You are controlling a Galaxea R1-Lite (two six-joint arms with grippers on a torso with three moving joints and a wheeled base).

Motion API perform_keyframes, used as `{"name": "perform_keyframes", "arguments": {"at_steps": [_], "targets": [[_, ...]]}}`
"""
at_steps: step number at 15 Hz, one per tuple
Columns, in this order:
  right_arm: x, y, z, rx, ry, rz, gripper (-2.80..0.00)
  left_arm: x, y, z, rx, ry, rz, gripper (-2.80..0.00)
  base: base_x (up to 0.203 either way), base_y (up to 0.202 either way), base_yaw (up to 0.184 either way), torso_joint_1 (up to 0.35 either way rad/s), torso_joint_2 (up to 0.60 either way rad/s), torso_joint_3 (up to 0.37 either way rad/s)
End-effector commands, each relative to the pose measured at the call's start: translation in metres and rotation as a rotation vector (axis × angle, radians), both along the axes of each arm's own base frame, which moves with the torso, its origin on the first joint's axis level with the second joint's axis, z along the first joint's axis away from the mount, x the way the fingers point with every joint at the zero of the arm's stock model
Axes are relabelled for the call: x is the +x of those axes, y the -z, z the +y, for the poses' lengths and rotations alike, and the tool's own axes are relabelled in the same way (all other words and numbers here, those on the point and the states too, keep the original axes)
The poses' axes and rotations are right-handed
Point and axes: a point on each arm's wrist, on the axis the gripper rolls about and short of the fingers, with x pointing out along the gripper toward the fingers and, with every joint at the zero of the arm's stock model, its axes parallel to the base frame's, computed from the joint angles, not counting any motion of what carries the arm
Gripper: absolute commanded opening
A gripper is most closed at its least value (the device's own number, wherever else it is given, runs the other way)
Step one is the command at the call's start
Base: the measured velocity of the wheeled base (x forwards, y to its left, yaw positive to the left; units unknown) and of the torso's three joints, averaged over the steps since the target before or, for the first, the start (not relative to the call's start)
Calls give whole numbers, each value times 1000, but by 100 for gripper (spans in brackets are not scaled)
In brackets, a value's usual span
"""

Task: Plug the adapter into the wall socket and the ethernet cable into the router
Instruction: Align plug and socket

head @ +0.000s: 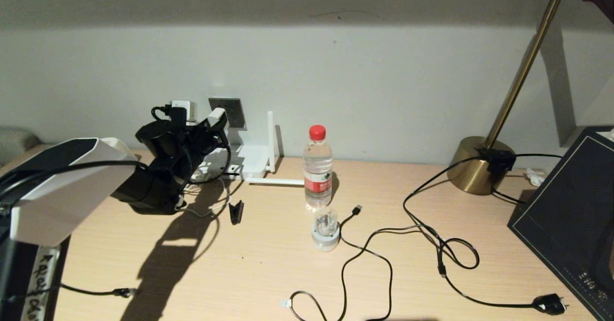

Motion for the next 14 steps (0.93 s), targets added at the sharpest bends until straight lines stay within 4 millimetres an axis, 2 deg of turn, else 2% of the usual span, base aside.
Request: {"name": "perform_keyframes", "arguments": {"at_steps": [1, 14], "targets": [[1, 3, 0, 0, -1, 10, -280, 0, -1, 1, 0, -1, -7, -280, 0, 0, 0, 0, 0, 0], [1, 3, 0, 0, -1, 10, -280, 5, -2, 4, -25, -14, -12, -280, 0, 0, 0, 0, 0, 0]]}}
